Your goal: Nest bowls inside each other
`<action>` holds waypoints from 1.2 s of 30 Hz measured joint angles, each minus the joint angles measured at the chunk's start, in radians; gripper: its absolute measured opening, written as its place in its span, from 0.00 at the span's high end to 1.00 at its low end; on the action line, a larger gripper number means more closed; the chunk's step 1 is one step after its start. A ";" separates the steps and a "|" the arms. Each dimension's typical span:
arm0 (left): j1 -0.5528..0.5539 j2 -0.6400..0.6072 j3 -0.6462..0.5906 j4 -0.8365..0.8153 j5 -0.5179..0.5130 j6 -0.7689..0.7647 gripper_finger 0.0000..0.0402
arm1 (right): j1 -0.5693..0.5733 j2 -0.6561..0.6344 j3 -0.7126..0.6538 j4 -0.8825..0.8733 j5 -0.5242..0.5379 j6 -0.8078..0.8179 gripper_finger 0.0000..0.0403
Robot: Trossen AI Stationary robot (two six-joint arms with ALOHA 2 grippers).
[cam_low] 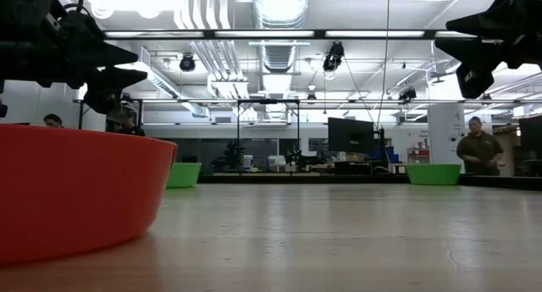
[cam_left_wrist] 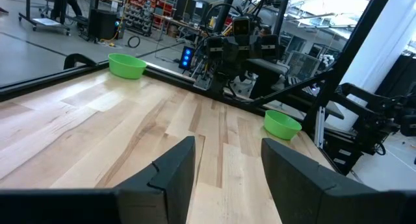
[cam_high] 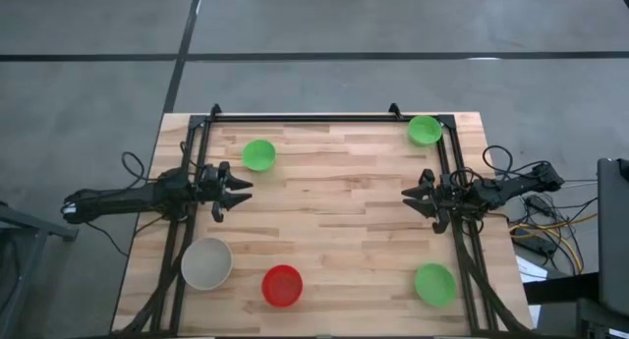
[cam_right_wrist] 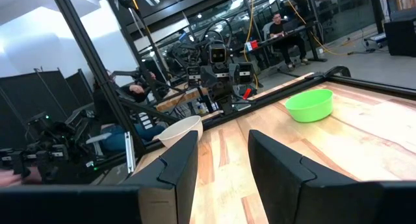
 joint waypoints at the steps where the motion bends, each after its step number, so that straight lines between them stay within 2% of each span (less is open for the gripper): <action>1: 0.000 0.000 0.000 0.000 0.000 0.000 0.55 | 0.000 0.000 0.000 0.000 0.000 0.000 0.67; 18: 0.000 0.000 0.000 0.000 0.000 0.000 0.55 | 0.000 0.000 0.000 0.000 0.000 0.000 0.67; 27: 0.000 0.000 0.001 -0.002 0.048 -0.084 0.55 | 0.000 0.000 0.000 0.000 0.000 0.000 0.67; 36: 0.000 0.000 0.078 -0.011 0.048 -0.038 0.55 | 0.000 0.000 0.000 0.000 0.000 0.000 0.67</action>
